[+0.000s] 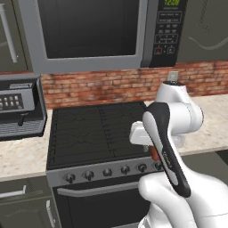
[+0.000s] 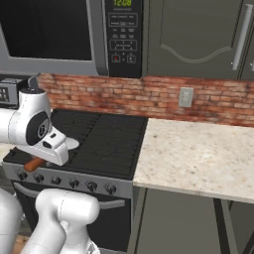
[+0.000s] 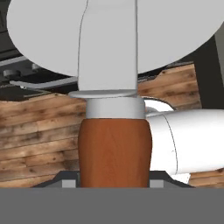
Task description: Take the pizza cutter from the drawer on the right and place it on the dining counter for cutting.
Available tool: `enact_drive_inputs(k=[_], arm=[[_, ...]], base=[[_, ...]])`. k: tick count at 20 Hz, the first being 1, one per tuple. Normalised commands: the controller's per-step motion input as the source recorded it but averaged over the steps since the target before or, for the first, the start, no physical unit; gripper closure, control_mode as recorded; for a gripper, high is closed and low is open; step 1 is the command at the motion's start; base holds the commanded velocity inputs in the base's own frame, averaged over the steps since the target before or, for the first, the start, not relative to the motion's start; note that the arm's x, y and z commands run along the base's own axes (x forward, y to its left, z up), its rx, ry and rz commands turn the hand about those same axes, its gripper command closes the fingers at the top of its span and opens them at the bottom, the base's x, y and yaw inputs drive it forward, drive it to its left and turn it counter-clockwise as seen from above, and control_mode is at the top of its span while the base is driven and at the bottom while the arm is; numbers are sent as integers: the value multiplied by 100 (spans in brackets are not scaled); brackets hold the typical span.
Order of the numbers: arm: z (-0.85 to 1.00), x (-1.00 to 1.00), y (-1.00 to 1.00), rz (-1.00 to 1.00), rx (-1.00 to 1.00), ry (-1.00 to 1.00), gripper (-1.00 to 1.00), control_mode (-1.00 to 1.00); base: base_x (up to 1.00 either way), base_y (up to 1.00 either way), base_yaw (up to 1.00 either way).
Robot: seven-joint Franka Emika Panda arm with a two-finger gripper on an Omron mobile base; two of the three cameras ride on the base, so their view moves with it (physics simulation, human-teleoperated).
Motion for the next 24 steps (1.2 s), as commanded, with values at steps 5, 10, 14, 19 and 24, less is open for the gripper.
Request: enact_drive_inputs(k=[5,10,14,19,24], arm=[[0,12,-7,8,0,4,100,-100],[-4,2,0,3,0,-2,100,-100],[0,0,0,3,0,-1,100,-100],[0,0,0,6,-1,0,100,-100],[0,0,0,9,0,0,100,-100]], base=[[0,0,0],[0,0,0],[0,0,0],[0,0,0],[0,0,0]])
